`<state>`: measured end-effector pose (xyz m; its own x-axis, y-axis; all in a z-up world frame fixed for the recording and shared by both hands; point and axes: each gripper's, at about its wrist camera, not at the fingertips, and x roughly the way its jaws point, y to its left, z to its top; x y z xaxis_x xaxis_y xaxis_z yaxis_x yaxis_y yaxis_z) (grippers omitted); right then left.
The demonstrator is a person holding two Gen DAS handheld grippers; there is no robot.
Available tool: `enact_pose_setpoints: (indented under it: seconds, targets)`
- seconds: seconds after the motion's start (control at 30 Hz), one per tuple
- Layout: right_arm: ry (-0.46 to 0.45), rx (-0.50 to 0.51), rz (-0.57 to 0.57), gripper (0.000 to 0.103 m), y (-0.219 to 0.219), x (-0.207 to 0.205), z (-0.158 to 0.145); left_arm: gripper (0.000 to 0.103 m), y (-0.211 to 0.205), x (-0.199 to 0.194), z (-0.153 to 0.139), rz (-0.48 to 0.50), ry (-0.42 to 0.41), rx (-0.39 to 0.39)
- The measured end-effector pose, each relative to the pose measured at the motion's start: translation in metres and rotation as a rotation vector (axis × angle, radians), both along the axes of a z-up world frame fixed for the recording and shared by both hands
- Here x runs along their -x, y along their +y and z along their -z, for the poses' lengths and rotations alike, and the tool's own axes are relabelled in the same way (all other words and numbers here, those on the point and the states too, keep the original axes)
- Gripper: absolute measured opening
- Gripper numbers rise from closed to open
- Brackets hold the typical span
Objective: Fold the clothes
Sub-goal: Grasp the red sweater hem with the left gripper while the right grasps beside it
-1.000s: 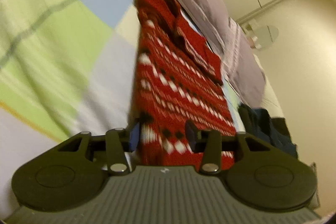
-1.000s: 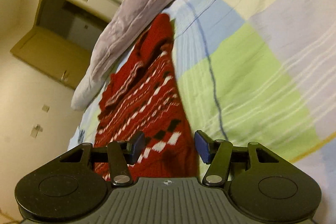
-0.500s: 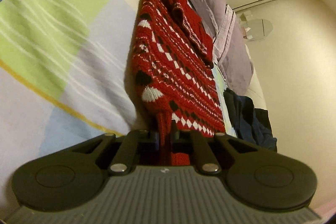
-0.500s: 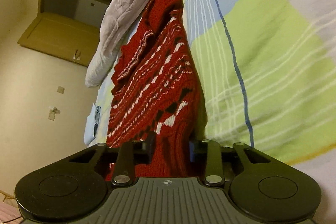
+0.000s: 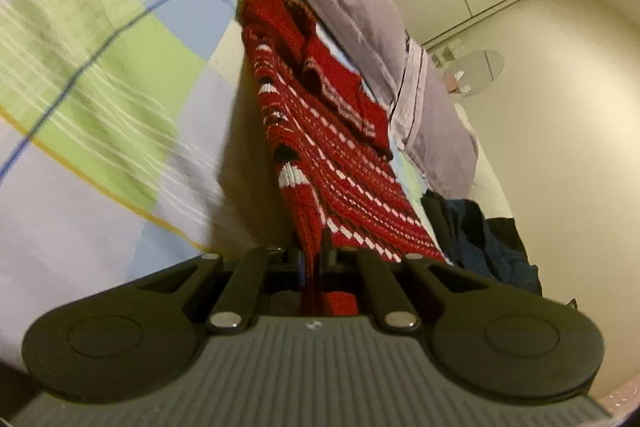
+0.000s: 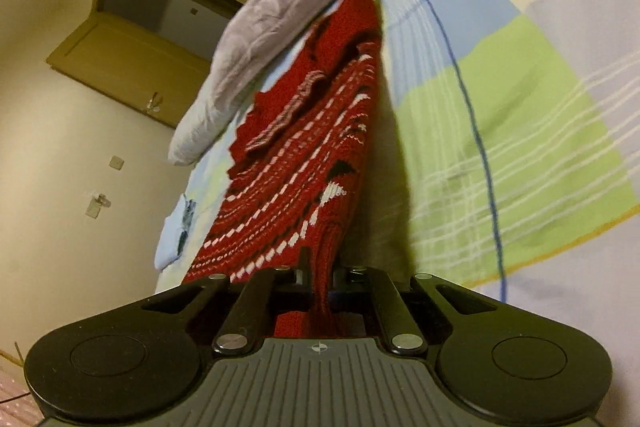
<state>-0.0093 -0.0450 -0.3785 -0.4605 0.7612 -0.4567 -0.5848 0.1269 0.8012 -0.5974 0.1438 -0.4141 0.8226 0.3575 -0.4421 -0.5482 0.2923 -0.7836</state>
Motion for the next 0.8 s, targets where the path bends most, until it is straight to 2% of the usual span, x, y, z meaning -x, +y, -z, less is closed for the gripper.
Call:
enact_pose_setpoints:
  seconds: [0.33, 0.5, 0.8]
  targets:
    - [0.044, -0.017, 0.019, 0.004, -0.060, 0.034, -0.010, 0.003, -0.057, 0.043, -0.004, -0.029, -0.032, 0.000]
    - [0.026, -0.012, 0.012, 0.004, -0.104, 0.050, -0.022, 0.003, -0.105, 0.063, -0.011, -0.025, -0.030, -0.025]
    - [0.009, -0.005, -0.009, 0.004, -0.173, 0.076, -0.036, 0.003, -0.176, 0.098, -0.026, -0.019, -0.040, -0.025]
